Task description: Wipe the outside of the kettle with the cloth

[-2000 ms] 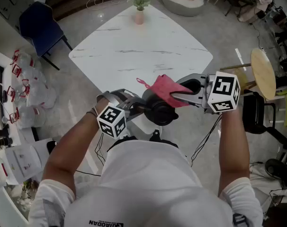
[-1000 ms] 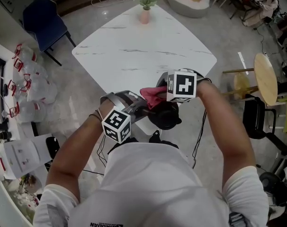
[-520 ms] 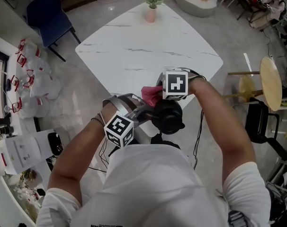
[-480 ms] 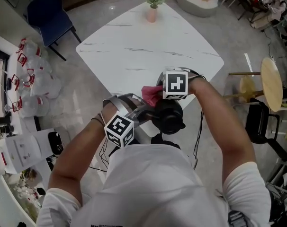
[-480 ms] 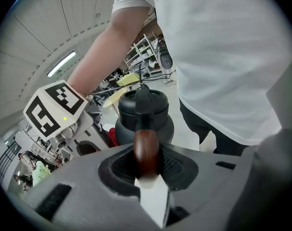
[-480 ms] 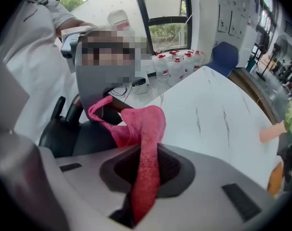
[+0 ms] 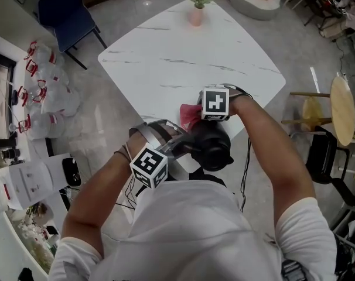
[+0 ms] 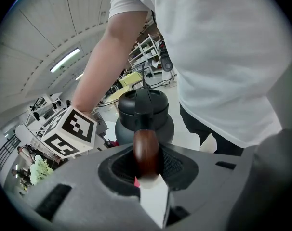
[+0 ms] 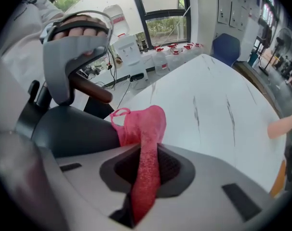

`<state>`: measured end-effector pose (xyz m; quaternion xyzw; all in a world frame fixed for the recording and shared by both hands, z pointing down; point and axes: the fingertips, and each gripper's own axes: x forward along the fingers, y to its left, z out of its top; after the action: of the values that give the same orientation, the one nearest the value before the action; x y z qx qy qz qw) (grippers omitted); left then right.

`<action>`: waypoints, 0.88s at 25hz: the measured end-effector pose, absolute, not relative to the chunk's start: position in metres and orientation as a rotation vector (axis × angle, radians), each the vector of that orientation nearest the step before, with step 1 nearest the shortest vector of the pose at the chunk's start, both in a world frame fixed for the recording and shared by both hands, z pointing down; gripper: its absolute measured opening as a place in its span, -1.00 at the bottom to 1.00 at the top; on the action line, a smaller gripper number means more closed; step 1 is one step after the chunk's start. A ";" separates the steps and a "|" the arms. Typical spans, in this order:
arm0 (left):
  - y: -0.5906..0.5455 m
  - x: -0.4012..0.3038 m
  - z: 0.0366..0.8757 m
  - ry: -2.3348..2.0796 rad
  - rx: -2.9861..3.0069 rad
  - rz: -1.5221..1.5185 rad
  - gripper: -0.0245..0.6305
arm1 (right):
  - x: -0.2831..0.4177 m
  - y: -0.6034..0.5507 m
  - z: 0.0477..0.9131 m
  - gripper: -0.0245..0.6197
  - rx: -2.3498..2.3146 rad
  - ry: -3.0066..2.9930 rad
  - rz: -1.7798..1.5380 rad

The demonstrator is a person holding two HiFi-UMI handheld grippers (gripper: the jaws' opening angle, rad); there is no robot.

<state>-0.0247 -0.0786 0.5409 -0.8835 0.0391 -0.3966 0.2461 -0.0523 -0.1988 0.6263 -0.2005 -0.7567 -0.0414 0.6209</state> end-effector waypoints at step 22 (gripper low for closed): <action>-0.092 -0.033 0.548 0.113 -2.483 -1.073 -0.63 | -0.058 -0.241 0.644 -0.73 -0.263 -1.948 0.067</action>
<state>-0.0329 -0.0922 0.5483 -0.8957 0.0406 -0.3870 0.2153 -0.0576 -0.2406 0.6438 -0.1113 -0.8245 0.0282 0.5541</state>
